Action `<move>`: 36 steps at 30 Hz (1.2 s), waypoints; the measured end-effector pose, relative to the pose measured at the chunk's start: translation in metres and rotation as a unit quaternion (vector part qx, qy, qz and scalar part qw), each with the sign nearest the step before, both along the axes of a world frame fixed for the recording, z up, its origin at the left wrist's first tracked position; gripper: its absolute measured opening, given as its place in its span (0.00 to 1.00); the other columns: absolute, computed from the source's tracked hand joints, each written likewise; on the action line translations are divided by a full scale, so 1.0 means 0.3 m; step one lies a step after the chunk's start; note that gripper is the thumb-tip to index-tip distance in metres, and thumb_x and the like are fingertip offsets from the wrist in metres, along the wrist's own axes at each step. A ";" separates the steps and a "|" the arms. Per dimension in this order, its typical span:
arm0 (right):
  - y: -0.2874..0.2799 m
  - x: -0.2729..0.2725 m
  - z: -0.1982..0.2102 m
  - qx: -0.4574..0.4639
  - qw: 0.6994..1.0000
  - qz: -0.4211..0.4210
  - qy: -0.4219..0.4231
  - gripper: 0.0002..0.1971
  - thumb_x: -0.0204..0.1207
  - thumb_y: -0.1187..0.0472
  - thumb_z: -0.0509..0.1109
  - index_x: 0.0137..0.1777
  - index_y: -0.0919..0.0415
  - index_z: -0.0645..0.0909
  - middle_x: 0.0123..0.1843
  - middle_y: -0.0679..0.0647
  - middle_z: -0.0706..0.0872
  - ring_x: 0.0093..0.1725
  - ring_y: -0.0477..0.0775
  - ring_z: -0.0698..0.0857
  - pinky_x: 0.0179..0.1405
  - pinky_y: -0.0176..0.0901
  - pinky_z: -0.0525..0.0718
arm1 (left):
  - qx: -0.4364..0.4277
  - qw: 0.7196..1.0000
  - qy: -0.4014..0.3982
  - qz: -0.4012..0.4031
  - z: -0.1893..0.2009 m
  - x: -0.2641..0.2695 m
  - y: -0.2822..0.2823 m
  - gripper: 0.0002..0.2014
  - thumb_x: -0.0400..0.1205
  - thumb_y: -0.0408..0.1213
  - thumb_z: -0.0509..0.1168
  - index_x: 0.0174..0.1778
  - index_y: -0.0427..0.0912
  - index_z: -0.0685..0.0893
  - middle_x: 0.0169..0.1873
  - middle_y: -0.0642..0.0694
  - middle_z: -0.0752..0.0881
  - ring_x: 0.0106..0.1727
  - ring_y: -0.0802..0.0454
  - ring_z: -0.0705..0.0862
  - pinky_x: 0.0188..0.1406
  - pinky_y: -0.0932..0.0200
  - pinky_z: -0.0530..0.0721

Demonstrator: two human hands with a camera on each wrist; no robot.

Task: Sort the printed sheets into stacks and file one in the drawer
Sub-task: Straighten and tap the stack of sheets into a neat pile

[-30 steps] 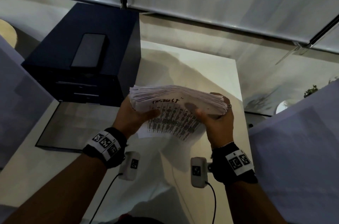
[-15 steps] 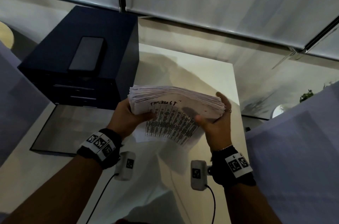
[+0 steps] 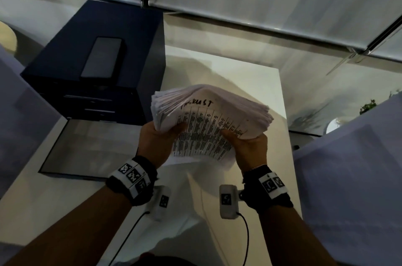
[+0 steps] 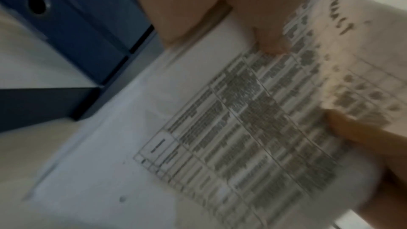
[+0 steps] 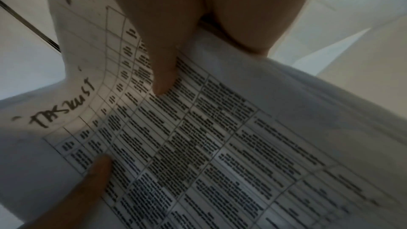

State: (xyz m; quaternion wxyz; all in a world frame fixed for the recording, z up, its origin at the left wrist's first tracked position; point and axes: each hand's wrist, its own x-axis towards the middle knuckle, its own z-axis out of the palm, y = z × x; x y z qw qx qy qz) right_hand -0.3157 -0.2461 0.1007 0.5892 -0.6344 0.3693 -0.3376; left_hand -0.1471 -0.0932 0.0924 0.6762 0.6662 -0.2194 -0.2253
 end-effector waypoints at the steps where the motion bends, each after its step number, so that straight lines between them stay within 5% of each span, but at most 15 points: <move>1: 0.008 -0.010 0.001 -0.004 1.000 0.007 -0.005 0.17 0.64 0.70 0.83 0.50 0.57 0.87 0.43 0.45 0.93 0.45 0.43 0.91 0.44 0.39 0.90 | -0.002 1.000 -0.014 -0.003 -0.004 -0.003 0.009 0.17 0.72 0.33 0.79 0.48 0.60 0.84 0.40 0.69 0.90 0.45 0.73 0.87 0.40 0.73 0.86; 4: 0.024 -0.036 -0.031 0.004 0.999 0.042 -0.008 0.30 0.62 0.70 0.84 0.65 0.63 0.79 0.56 0.55 0.89 0.55 0.52 0.89 0.52 0.48 0.90 | -0.003 0.999 -0.041 -0.020 -0.013 0.012 0.056 0.29 0.66 0.34 0.82 0.63 0.48 0.83 0.55 0.56 0.89 0.55 0.65 0.87 0.48 0.67 0.88; 6: 0.022 -0.038 -0.041 0.019 0.998 0.066 -0.017 0.32 0.60 0.71 0.83 0.66 0.65 0.79 0.57 0.57 0.90 0.57 0.55 0.89 0.52 0.48 0.89 | 0.003 0.998 -0.050 -0.036 -0.024 0.028 0.070 0.30 0.66 0.34 0.82 0.65 0.40 0.83 0.58 0.52 0.88 0.58 0.64 0.87 0.52 0.69 0.86; 9: 0.013 -0.024 -0.060 0.016 0.997 0.066 -0.024 0.29 0.59 0.69 0.83 0.63 0.64 0.81 0.55 0.55 0.90 0.55 0.54 0.89 0.49 0.44 0.89 | 0.009 0.997 -0.058 -0.055 -0.012 0.029 0.065 0.27 0.67 0.27 0.81 0.62 0.41 0.84 0.54 0.58 0.89 0.56 0.68 0.86 0.51 0.74 0.83; 13: -0.008 -0.012 -0.149 0.079 0.996 0.031 -0.035 0.39 0.56 0.70 0.86 0.68 0.64 0.74 0.60 0.62 0.87 0.59 0.63 0.87 0.53 0.61 0.89 | 0.004 0.997 -0.025 -0.075 0.000 0.042 0.059 0.29 0.66 0.27 0.81 0.64 0.41 0.84 0.51 0.60 0.90 0.55 0.66 0.88 0.47 0.72 0.85; 16: 0.013 -0.006 -0.203 0.082 0.995 0.051 0.019 0.40 0.52 0.61 0.89 0.65 0.63 0.77 0.59 0.59 0.88 0.59 0.61 0.88 0.55 0.65 0.88 | -0.004 0.997 -0.017 -0.077 0.004 0.047 0.055 0.28 0.66 0.27 0.80 0.62 0.44 0.84 0.51 0.59 0.91 0.55 0.61 0.89 0.49 0.68 0.87; 23: 0.015 -0.006 -0.254 0.095 0.993 0.043 0.047 0.39 0.56 0.63 0.88 0.68 0.61 0.74 0.60 0.56 0.88 0.60 0.60 0.87 0.53 0.58 0.90 | -0.001 0.993 -0.077 -0.093 0.020 0.050 0.039 0.22 0.73 0.24 0.75 0.59 0.49 0.84 0.51 0.70 0.89 0.56 0.68 0.87 0.51 0.74 0.82; 27: -0.053 0.017 -0.185 0.043 0.998 0.042 0.015 0.41 0.54 0.69 0.87 0.68 0.65 0.73 0.60 0.61 0.86 0.59 0.58 0.87 0.53 0.54 0.90 | 0.009 0.993 -0.075 -0.086 0.008 0.064 0.040 0.19 0.75 0.26 0.74 0.57 0.52 0.86 0.51 0.64 0.90 0.55 0.62 0.88 0.54 0.69 0.84; 30: -0.119 0.039 -0.109 -0.005 0.997 0.060 0.050 0.31 0.55 0.66 0.88 0.60 0.60 0.83 0.53 0.50 0.90 0.53 0.42 0.89 0.51 0.40 0.88 | 0.024 0.992 -0.071 -0.106 0.024 0.071 0.038 0.18 0.75 0.27 0.74 0.55 0.53 0.86 0.49 0.65 0.91 0.53 0.63 0.88 0.51 0.69 0.85; 32: -0.128 0.048 -0.087 -0.032 0.994 0.057 0.088 0.22 0.57 0.65 0.87 0.52 0.57 0.88 0.47 0.42 0.90 0.46 0.35 0.88 0.50 0.42 0.87 | 0.026 0.991 -0.079 -0.109 0.050 0.064 0.034 0.17 0.75 0.26 0.74 0.53 0.53 0.86 0.46 0.68 0.90 0.51 0.67 0.88 0.48 0.73 0.83; 36: -0.092 0.026 -0.106 -0.017 0.997 -0.011 0.073 0.15 0.66 0.59 0.83 0.53 0.59 0.89 0.49 0.47 0.92 0.48 0.41 0.90 0.50 0.35 0.87 | 0.000 0.996 -0.091 0.005 0.097 0.018 0.015 0.12 0.77 0.29 0.73 0.53 0.46 0.83 0.40 0.64 0.88 0.44 0.78 0.85 0.41 0.81 0.80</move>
